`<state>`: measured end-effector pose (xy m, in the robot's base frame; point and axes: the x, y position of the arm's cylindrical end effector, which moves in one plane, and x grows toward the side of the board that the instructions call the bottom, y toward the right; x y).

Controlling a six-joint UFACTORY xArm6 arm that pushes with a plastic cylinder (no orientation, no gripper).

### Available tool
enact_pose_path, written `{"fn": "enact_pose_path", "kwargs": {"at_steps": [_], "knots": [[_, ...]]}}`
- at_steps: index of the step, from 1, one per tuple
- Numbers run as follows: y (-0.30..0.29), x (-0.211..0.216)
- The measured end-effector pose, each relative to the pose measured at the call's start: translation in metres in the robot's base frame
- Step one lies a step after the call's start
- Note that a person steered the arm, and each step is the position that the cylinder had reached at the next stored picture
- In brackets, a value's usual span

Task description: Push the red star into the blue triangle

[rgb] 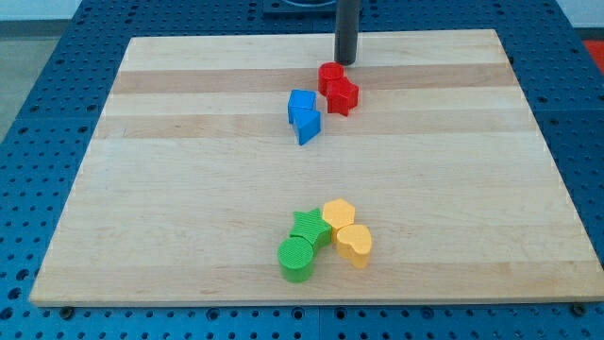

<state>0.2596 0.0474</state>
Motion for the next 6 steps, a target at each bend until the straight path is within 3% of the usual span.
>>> {"fn": "enact_pose_path", "kwargs": {"at_steps": [2,4,5,6], "knots": [[-0.038,0.072],[-0.029,0.061],[0.007,0.021],[0.031,0.026]]}}
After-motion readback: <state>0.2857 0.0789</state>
